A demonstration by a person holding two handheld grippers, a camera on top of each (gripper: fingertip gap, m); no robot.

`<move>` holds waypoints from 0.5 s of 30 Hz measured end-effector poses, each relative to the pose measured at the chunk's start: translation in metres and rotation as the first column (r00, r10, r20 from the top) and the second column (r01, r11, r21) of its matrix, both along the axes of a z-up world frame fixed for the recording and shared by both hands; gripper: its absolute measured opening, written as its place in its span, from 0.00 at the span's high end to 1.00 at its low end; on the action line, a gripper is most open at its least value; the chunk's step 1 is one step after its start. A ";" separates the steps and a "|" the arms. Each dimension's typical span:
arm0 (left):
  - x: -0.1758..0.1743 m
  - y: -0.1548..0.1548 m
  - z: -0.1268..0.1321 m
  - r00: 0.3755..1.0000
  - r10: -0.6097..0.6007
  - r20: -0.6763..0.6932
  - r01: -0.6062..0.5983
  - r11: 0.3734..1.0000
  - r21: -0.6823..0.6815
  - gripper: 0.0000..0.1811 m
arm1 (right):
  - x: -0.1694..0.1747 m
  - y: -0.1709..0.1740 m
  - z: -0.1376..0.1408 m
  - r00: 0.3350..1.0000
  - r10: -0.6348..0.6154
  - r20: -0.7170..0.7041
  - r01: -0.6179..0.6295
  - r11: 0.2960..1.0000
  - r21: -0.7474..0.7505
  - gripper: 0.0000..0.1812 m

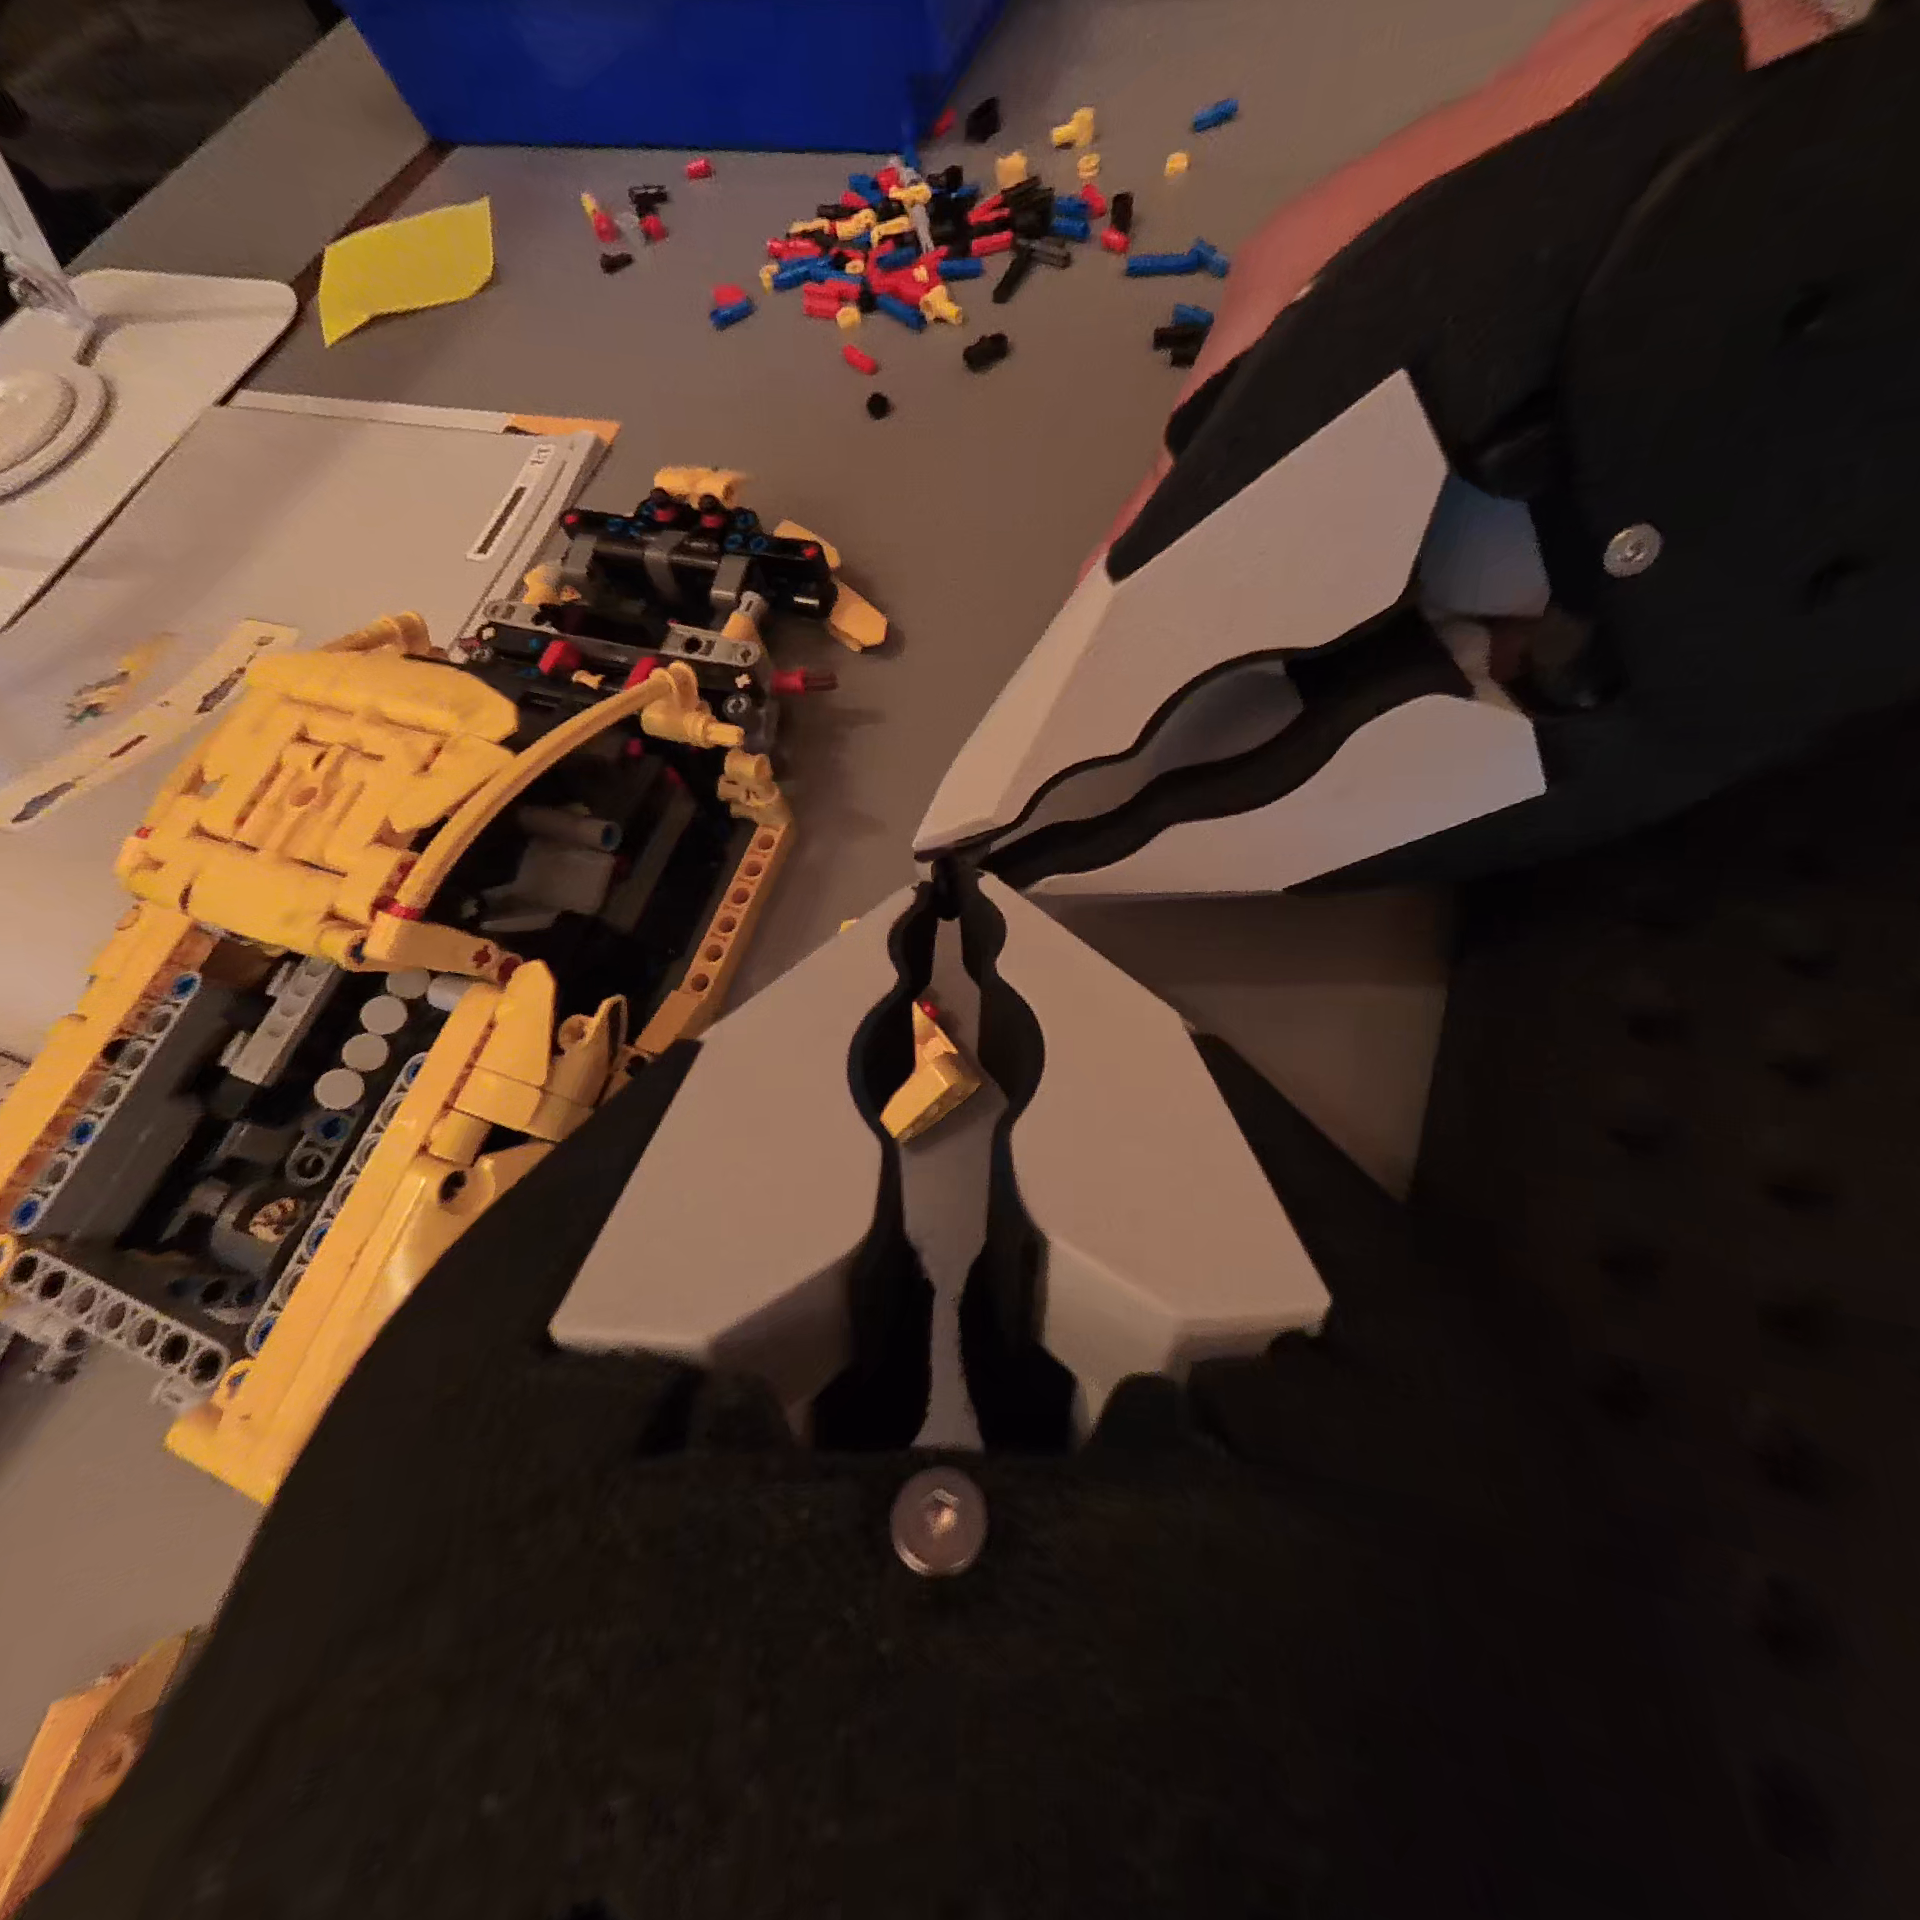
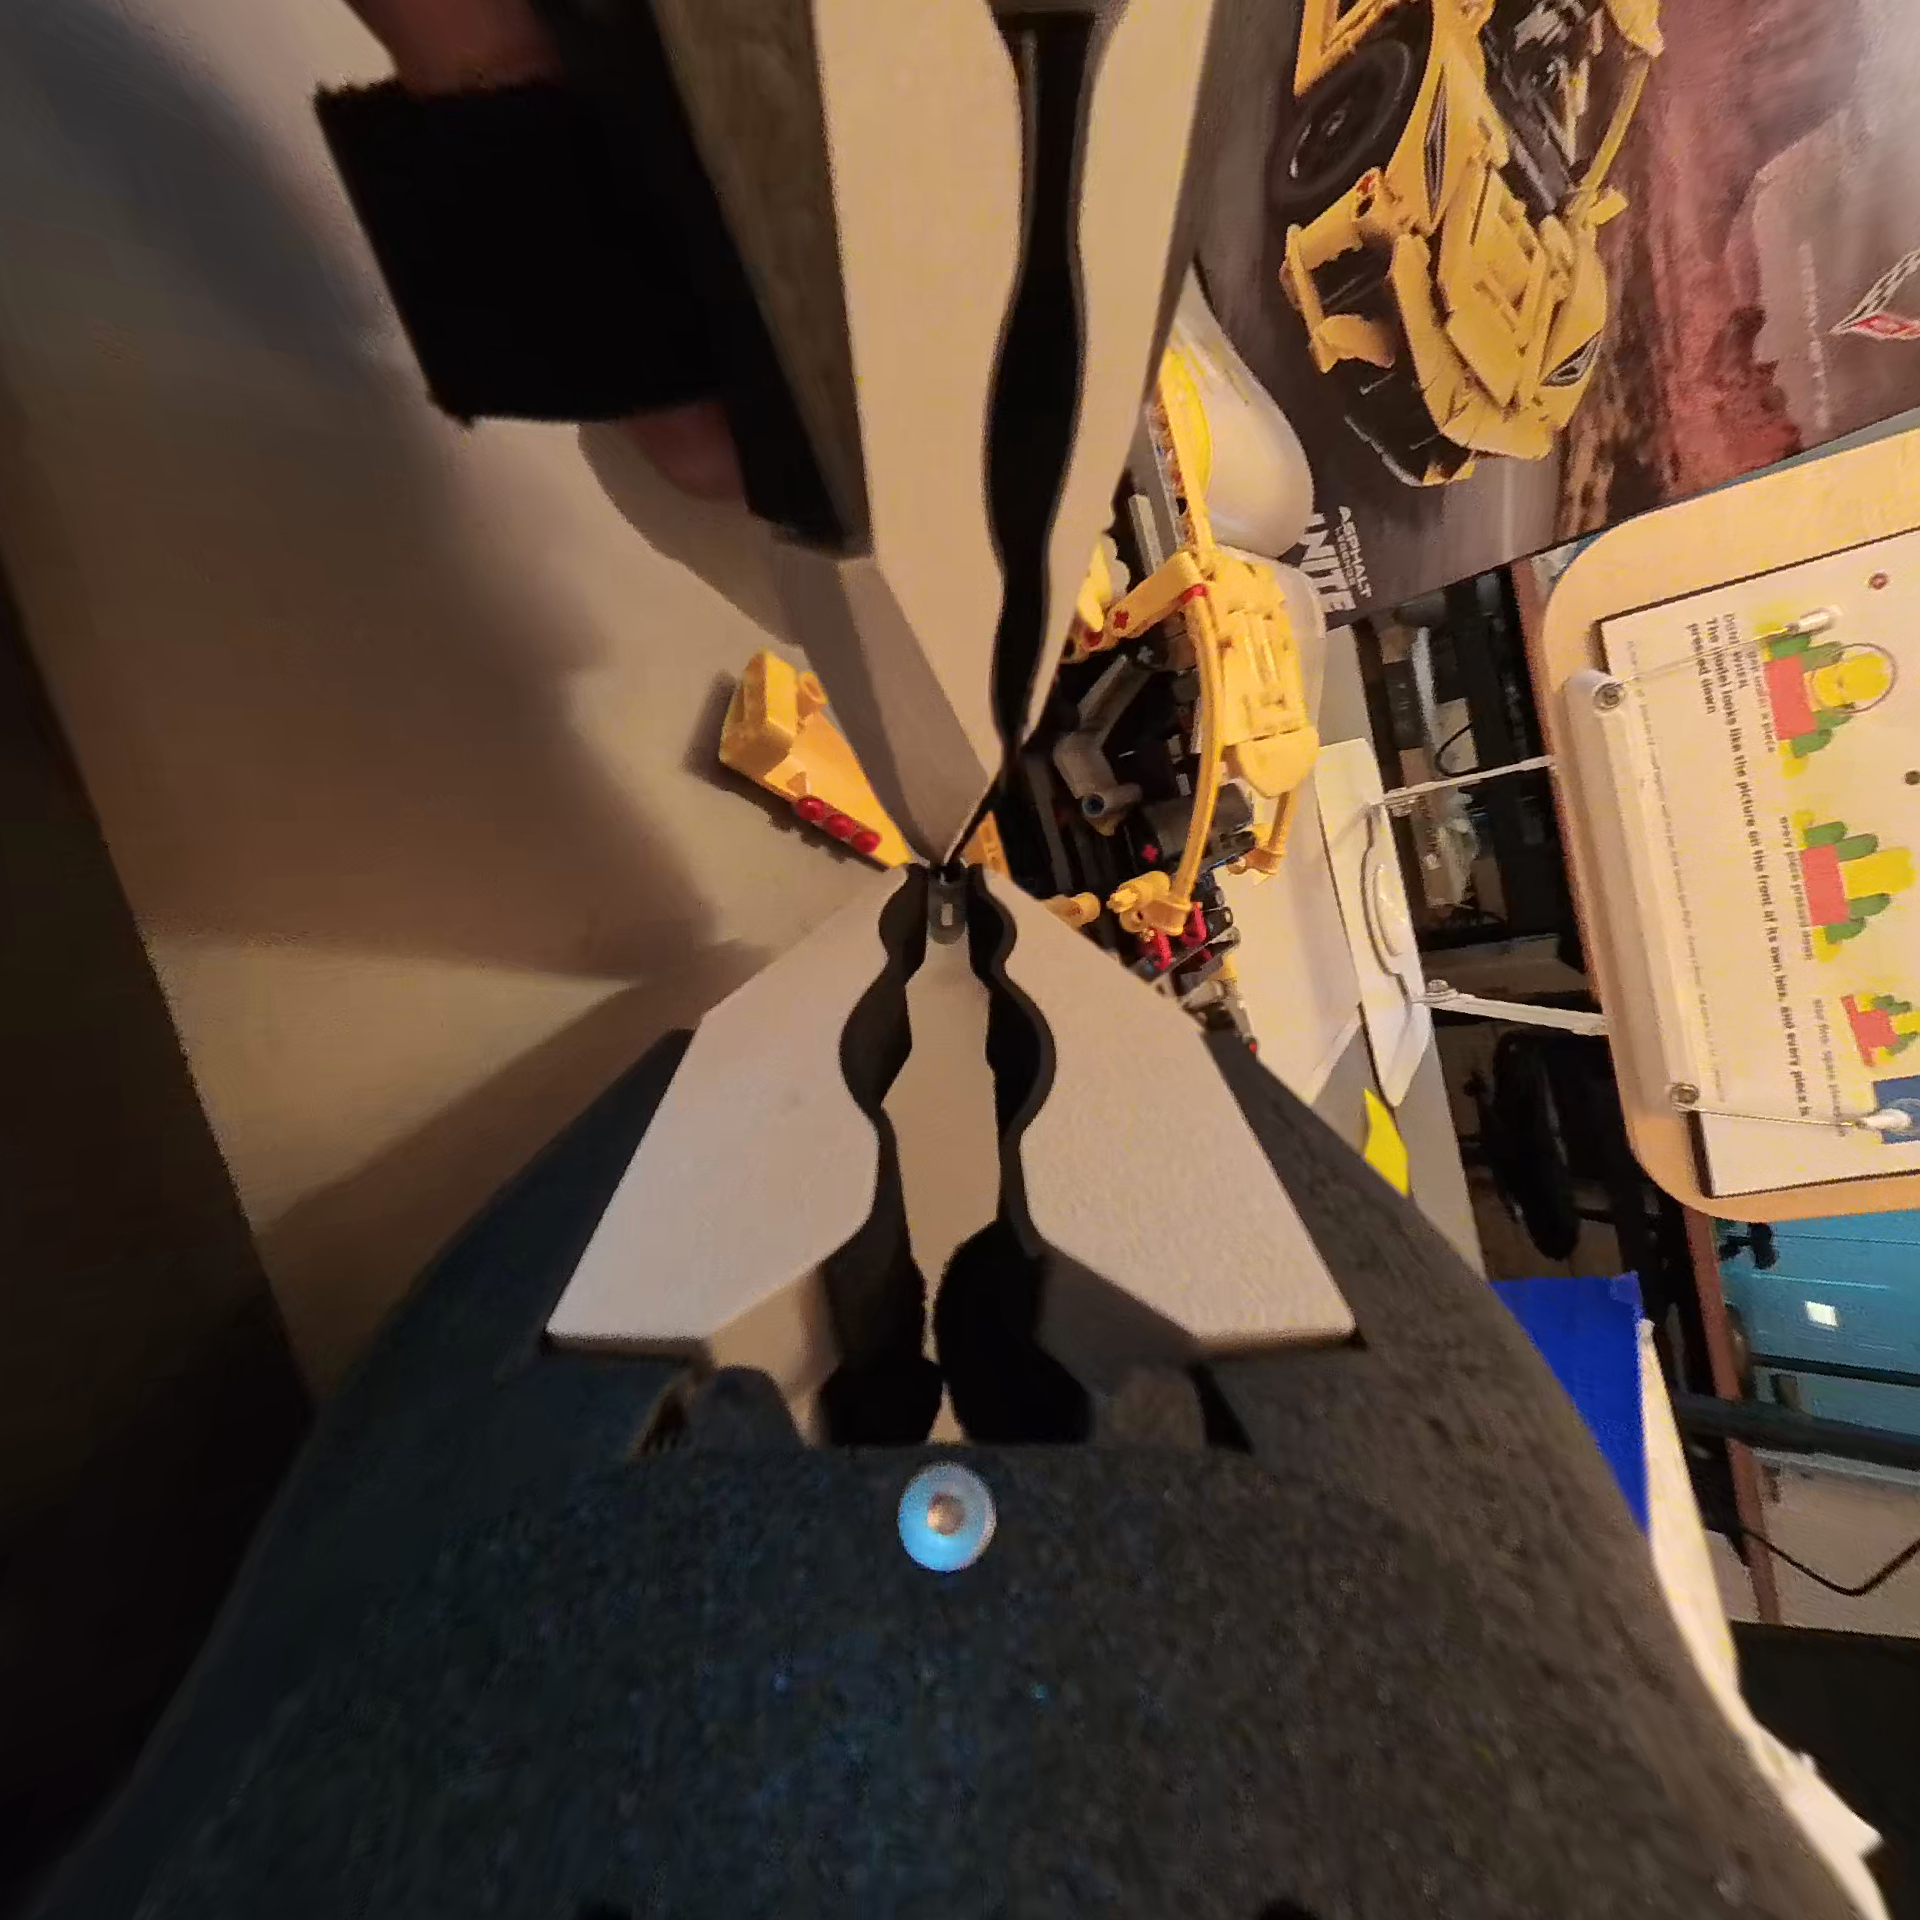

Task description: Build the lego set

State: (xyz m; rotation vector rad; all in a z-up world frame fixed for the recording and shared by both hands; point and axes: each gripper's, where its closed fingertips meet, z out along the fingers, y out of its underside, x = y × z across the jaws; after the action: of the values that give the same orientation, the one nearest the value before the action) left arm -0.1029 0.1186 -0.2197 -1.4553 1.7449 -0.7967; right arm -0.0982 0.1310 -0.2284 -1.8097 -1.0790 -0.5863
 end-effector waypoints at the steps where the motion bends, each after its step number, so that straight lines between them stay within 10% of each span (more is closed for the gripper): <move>1: 0.000 0.000 -0.002 1.000 0.009 -0.009 -0.009 1.000 -0.004 0.98 | 0.000 0.000 -0.002 1.000 0.001 -0.009 -0.001 1.000 -0.008 0.97; 15: 0.008 0.001 -0.028 0.984 0.076 -0.159 -0.099 0.985 -0.143 0.99 | 0.006 0.000 -0.029 0.993 -0.040 0.116 0.054 0.991 -0.120 0.97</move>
State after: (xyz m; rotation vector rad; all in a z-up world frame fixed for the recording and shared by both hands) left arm -0.0953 0.1196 -0.2478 -1.7227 1.7504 -0.8030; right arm -0.0924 0.1311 -0.2574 -1.9322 -1.1738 -0.6696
